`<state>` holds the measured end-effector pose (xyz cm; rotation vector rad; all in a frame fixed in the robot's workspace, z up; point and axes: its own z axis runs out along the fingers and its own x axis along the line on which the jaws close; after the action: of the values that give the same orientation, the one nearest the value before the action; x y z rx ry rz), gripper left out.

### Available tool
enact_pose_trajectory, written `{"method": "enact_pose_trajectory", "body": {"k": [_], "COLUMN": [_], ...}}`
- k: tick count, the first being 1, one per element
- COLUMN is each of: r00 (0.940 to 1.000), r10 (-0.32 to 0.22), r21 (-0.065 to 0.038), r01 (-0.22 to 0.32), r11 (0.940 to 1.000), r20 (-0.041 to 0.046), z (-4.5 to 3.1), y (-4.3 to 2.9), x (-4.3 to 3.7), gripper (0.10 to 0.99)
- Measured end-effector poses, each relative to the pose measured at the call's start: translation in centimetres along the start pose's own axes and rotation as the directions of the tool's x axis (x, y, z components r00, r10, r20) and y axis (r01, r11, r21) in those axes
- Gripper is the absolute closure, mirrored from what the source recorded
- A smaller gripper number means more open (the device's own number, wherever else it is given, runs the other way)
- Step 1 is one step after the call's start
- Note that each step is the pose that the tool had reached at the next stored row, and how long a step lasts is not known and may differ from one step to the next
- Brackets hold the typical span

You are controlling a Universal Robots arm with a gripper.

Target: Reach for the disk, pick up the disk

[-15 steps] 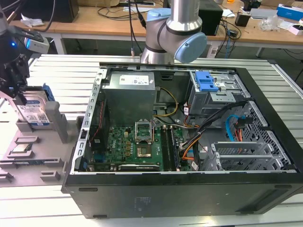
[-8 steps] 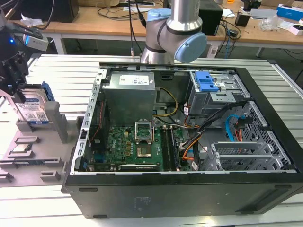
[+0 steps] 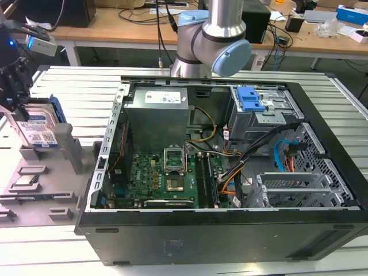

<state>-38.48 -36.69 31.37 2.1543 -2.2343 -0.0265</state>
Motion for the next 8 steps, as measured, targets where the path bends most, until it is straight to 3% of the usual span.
{"method": "enact_pose_trajectory", "body": {"k": [8], "r00": [1.0], "r10": [0.0], "r21": [0.0], "r01": [0.0], "r11": [1.0], "r20": [0.0], "z": [-1.22], "y": [-0.07], "x": [0.0], "gripper": [0.722]}}
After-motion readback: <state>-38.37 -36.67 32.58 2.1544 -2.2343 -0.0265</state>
